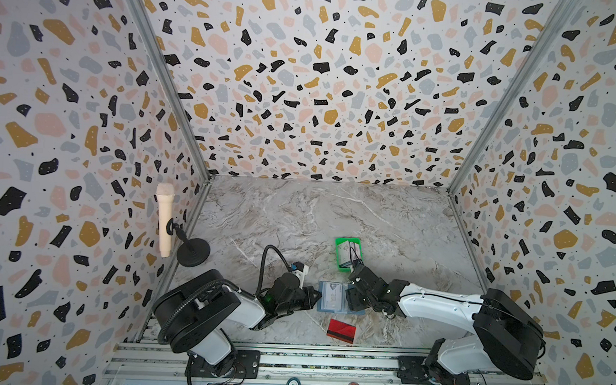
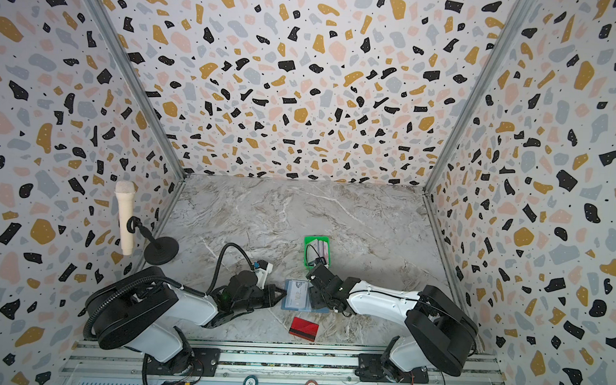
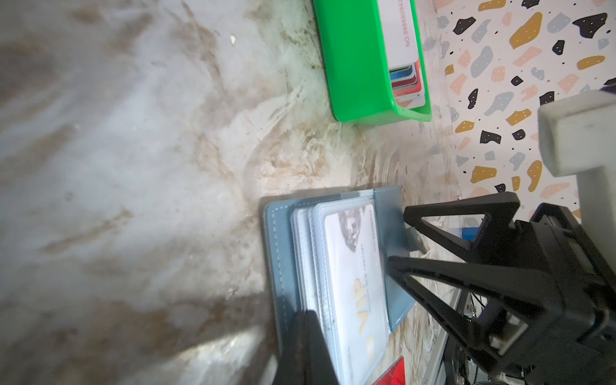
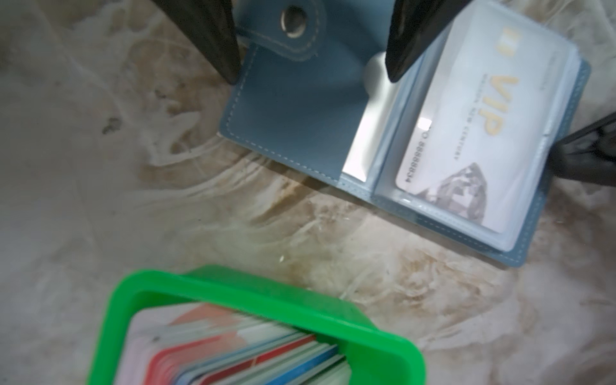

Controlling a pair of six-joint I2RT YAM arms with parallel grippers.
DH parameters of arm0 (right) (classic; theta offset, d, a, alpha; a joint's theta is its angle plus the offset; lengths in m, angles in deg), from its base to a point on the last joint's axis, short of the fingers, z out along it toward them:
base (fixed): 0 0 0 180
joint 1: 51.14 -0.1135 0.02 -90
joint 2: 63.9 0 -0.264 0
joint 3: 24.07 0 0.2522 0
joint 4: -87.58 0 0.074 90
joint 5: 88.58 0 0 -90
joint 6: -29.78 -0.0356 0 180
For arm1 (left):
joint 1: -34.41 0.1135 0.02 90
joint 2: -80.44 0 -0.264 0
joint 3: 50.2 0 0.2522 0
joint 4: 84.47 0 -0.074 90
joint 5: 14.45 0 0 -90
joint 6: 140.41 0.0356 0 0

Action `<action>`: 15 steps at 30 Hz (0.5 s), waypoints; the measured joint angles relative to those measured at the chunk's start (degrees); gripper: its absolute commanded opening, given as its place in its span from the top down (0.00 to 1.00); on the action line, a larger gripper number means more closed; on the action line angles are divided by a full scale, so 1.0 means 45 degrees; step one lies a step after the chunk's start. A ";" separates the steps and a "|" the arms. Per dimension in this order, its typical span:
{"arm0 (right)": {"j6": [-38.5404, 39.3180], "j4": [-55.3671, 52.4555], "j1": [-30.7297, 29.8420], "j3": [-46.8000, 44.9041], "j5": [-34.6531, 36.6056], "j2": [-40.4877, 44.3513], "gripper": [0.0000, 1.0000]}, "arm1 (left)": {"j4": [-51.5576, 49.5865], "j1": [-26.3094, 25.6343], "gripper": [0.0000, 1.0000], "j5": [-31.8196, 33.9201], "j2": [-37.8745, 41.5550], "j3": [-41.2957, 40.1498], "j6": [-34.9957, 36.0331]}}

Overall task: Insert credit cards into a card holder
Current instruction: Insert the credit card into the card slot, then close the card holder at the bottom-center of the table.

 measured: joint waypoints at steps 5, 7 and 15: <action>0.0010 -0.0199 0.0170 -0.0306 0.0359 0.0787 0.80 | 0.0005 0.0000 1.00 -0.0078 0.0000 0.0000 0.0000; 0.0015 -0.0248 0.0277 -0.0364 0.0369 0.1098 0.92 | 0.0015 -0.0010 1.00 -0.0121 -0.0024 0.0000 0.0000; 0.0151 -0.0359 0.0384 -0.0393 -0.0282 0.2744 1.00 | -0.0049 -0.0389 1.00 -0.0170 -0.0335 0.0291 0.0049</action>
